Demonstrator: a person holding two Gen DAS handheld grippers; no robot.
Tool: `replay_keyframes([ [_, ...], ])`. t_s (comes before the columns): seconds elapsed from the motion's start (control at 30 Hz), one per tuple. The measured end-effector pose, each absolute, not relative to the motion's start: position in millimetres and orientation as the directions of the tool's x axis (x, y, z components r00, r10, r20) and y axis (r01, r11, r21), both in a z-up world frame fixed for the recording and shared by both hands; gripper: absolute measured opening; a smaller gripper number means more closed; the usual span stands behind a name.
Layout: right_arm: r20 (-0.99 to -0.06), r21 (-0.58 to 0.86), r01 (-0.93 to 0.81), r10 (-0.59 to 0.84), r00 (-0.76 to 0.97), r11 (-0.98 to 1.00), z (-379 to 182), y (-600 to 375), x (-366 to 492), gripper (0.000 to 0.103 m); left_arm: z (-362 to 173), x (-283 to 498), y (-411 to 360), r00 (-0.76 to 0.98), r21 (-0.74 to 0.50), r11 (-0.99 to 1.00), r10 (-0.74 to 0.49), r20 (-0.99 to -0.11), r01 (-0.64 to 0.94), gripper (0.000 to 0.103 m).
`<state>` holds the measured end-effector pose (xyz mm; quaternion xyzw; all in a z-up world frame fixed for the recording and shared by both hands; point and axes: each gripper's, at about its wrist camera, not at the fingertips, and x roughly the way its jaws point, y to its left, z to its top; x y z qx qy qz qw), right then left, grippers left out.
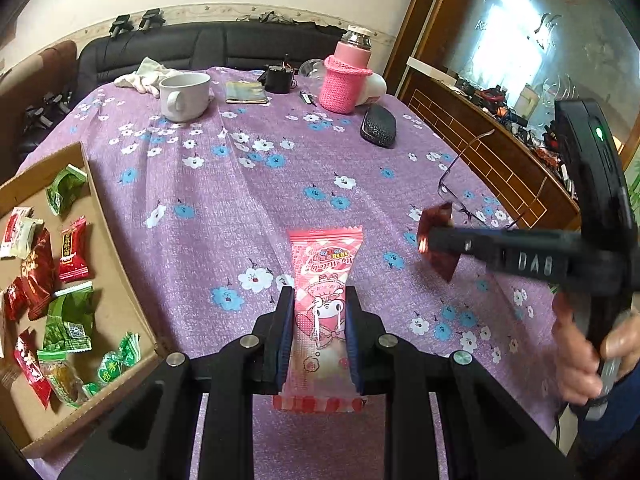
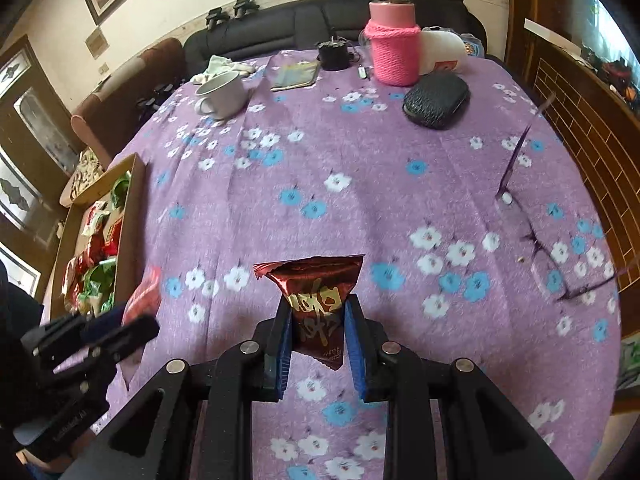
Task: Organize snacks
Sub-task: 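Carry the pink packet and red-brown candy over the box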
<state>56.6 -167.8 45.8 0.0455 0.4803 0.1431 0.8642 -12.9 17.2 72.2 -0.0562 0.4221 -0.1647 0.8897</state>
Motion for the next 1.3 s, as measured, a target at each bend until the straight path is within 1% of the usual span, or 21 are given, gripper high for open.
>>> replay_keyframes([
  [0.17,-0.786,0.304,-0.186,0.356,0.505,0.934,41,-169,55,0.026,76,-15,16,0.629,-0.172,0.958,-0.280,-0.725,0.228,0.022],
  [0.27,-0.774,0.283,-0.210,0.352,0.526,0.936,49,-161,53,0.026,80,-18,19,0.676,-0.109,0.974,-0.216,-0.705,0.197,0.022],
  [0.6,-0.765,0.274,-0.261,0.375,0.524,0.926,53,-139,42,0.026,85,-20,32,0.731,-0.033,0.989,-0.128,-0.671,0.143,0.022],
  [1.07,-0.764,0.264,-0.310,0.394,0.510,0.913,59,-112,42,0.026,93,-26,47,0.770,-0.004,0.995,-0.076,-0.634,0.095,0.022],
  [1.3,-0.757,0.272,-0.364,0.431,0.491,0.891,68,-75,47,0.026,97,-29,71,0.781,-0.029,0.998,-0.055,-0.622,0.048,0.022],
])
